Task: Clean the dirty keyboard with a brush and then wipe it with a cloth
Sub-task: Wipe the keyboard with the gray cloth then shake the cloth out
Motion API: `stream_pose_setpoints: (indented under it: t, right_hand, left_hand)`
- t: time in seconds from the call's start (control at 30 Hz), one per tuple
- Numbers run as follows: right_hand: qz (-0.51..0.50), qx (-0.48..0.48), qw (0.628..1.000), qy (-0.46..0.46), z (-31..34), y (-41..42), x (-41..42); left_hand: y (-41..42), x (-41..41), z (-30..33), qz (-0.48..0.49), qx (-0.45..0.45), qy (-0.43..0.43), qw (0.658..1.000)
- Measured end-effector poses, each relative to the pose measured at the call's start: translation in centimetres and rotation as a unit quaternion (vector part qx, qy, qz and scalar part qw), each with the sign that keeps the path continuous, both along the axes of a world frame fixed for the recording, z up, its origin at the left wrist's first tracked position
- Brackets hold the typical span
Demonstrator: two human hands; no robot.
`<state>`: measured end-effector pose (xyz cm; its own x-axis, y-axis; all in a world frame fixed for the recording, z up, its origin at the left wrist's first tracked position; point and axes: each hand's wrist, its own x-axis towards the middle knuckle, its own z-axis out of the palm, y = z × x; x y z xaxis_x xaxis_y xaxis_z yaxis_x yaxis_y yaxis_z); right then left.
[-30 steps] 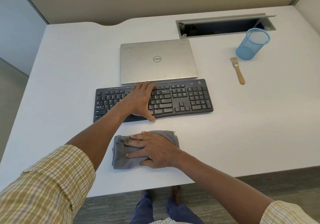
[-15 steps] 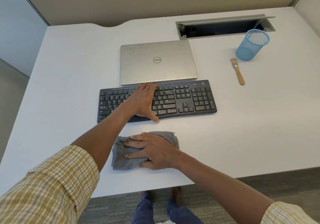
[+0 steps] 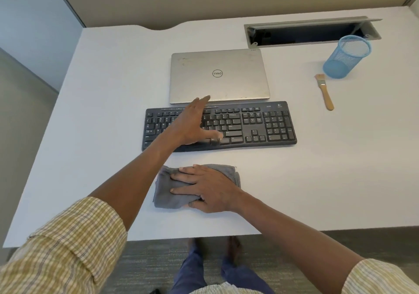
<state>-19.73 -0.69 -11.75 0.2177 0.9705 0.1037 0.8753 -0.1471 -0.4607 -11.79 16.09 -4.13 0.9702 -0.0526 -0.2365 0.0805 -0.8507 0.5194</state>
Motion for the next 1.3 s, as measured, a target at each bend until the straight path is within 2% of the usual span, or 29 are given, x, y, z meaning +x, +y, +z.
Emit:
stream_pose_setpoints:
  t: [0.17, 0.27, 0.37, 0.53, 0.9, 1.1, 1.3]
  right_hand:
    - [-0.055, 0.028, 0.997, 0.036, 0.2, -0.4, -0.2]
    - [-0.131, 0.020, 0.989, 0.060, 0.1, -0.6, -0.7]
    - [-0.187, 0.001, 0.982, 0.040, 0.0, -0.4, -1.7]
    - [-0.281, -0.029, 0.959, -0.017, -0.3, 1.9, -4.3]
    - [-0.453, -0.016, 0.891, 0.016, -0.4, 12.5, -10.6]
    - [-0.472, 0.001, 0.881, 0.038, 0.0, 22.3, -15.9]
    - [-0.428, 0.045, 0.897, 0.102, 0.6, 30.5, -19.6]
  left_hand:
    - [3.8, -7.0, -0.1, 0.190, -0.094, -0.082, 0.974]
    - [6.6, -12.1, -0.4, 0.286, -0.084, -0.115, 0.947]
    - [10.2, -16.7, -1.7, 0.338, -0.046, -0.108, 0.934]
    - [14.5, -22.1, -2.9, 0.369, -0.043, -0.110, 0.922]
    - [23.5, -31.2, -5.0, 0.386, -0.029, -0.128, 0.913]
    - [27.7, -34.8, -5.5, 0.394, -0.036, -0.135, 0.908]
    - [30.0, -37.1, -5.7, 0.393, -0.043, -0.140, 0.908]
